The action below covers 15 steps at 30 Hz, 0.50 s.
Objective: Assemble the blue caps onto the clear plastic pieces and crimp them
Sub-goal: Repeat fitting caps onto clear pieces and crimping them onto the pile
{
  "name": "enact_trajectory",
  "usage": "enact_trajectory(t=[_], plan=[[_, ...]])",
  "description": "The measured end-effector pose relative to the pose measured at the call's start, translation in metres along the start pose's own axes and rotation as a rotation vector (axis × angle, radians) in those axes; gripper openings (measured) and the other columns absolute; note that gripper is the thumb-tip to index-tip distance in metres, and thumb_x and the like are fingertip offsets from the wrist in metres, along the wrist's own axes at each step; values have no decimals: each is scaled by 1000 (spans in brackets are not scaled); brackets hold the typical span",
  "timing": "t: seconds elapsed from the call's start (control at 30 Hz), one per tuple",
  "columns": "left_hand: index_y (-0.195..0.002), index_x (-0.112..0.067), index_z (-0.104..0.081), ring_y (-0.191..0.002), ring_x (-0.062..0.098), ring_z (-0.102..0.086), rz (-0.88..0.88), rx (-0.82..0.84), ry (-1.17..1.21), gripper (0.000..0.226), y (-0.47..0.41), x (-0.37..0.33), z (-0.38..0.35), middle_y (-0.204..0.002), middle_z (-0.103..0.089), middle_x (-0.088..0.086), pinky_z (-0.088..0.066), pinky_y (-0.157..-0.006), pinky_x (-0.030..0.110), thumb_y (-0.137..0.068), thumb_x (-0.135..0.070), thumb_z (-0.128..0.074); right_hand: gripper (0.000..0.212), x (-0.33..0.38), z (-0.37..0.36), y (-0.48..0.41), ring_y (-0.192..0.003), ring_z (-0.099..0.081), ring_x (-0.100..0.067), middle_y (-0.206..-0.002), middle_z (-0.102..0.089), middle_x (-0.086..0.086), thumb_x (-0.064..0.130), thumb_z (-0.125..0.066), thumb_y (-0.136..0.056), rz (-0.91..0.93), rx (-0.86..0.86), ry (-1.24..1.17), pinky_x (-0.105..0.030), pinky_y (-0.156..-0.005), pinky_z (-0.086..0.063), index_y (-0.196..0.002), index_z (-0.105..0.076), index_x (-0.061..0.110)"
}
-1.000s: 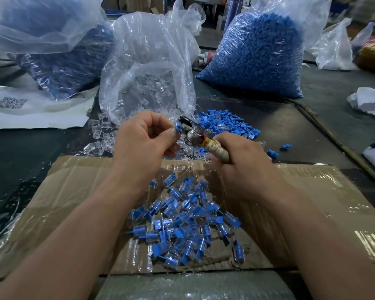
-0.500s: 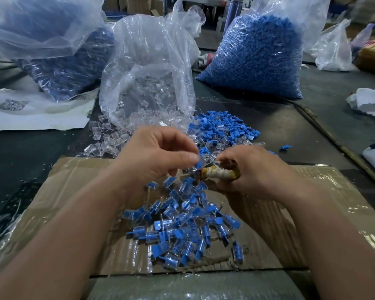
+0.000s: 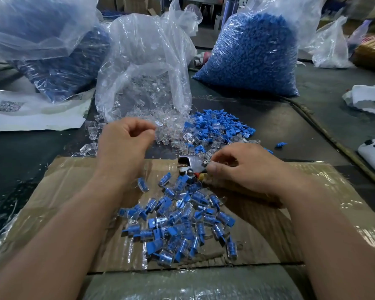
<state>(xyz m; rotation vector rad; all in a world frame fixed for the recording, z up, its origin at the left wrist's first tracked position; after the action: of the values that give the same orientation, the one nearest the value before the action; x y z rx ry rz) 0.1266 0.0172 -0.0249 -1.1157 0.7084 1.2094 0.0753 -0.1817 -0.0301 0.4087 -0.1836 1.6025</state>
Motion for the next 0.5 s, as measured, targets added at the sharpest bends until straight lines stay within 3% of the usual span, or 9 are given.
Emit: enact_trajectory(t=[0.1, 0.17, 0.27, 0.4, 0.5], plan=[[-93, -30, -65, -85, 2, -56, -39, 101, -129, 15, 2, -1, -10, -93, -61, -15, -43, -81, 24, -89, -18, -58, 32, -1, 3, -2, -85, -47, -6, -86, -50, 17, 54, -48, -85, 9, -75, 34, -26, -73, -37, -100, -61, 29], [-114, -23, -62, -103, 9, -51, -91, 236, -288, 24, 4, -1, -23, -114, -56, -8, -40, -94, 33, -91, -22, -53, 29, -1, 5, -3, -82, -46, -4, -83, -49, 18, 51, -49, -87, 22, -119, 48, -24, -72, -35, -100, -62, 28], [-130, -25, -50, -136, 17, -26, -138, 418, -486, 36, 9, 1, -41, -146, -34, -4, -18, -114, 42, -95, -28, -45, 26, 0, 8, -3, -80, -46, -2, -81, -50, 19, 48, -50, -87, 31, -185, 38, -23, -71, -35, -97, -63, 28], [-140, -27, -34, -142, 14, -4, -93, 556, -559, 43, 13, 10, -50, -154, -11, -11, 0, -113, 33, -98, -30, -37, 20, 0, 14, -2, -71, -47, 2, -79, -55, 15, 41, -53, -89, 41, -318, 9, -20, -63, -36, -92, -66, 26], [-140, -16, -38, -140, 17, -14, -92, 536, -561, 42, 10, 10, -50, -152, -23, -5, -8, -116, 36, -98, -24, -39, 17, -1, 16, -3, -68, -45, 5, -74, -52, 17, 35, -55, -89, 40, -390, 4, -10, -60, -31, -90, -67, 24]])
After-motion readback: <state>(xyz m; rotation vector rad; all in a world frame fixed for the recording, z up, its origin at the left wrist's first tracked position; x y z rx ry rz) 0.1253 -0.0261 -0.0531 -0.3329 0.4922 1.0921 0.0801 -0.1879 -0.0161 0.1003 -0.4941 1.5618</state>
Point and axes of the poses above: each hand's wrist, its own y-axis away from the middle knuckle, its own z-axis out of the back of the hand, x = y × z, the point moved 7 cm from there along -y, towards the middle knuckle
